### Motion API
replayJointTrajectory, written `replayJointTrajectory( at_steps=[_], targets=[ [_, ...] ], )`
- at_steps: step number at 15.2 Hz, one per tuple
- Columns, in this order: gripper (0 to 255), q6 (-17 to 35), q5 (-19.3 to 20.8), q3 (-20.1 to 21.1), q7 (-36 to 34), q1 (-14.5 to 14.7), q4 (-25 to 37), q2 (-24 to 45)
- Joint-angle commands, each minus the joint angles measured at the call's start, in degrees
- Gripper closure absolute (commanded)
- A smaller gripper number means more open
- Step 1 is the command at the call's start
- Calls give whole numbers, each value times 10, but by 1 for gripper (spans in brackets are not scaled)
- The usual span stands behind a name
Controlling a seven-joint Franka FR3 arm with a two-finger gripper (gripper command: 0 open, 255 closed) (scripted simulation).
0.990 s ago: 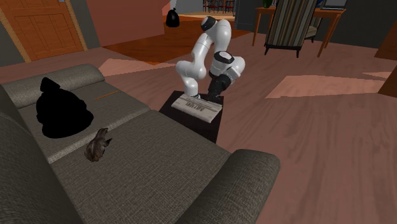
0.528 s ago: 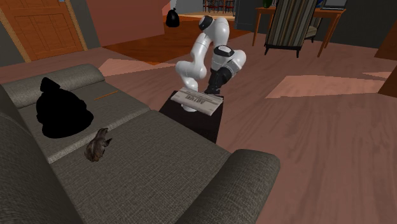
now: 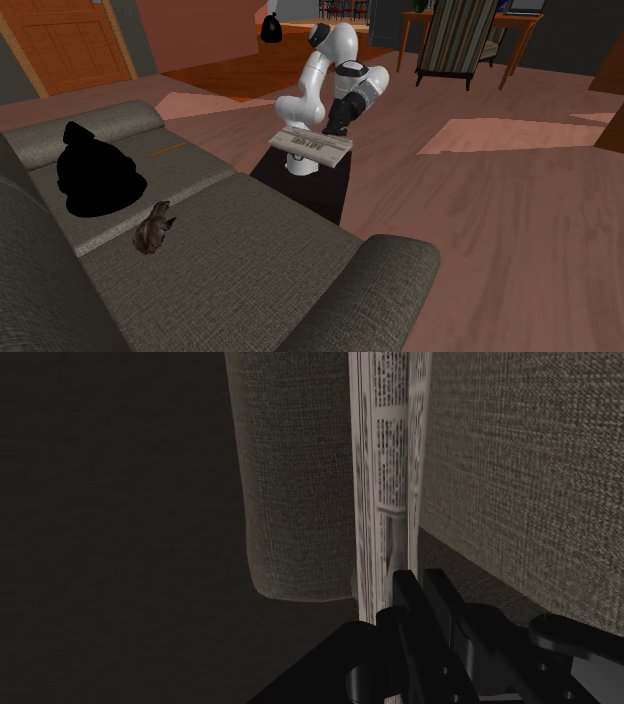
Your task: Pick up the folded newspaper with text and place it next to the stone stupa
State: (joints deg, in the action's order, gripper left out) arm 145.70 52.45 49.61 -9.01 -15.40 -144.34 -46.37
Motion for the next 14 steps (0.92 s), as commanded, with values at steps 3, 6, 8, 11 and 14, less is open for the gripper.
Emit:
replayJointTrajectory(
  at_steps=[3, 6, 8, 11, 14],
  targets=[
    [255, -12, -11, -21, 32, 12, 17, 3],
    [255, -22, -19, -35, 54, 20, 31, 5],
    [255, -29, -25, -44, 69, 26, 41, 6],
    [255, -40, -33, -57, 91, 33, 56, 9],
    [255, -50, -40, -68, 112, 39, 72, 12]
  ],
)
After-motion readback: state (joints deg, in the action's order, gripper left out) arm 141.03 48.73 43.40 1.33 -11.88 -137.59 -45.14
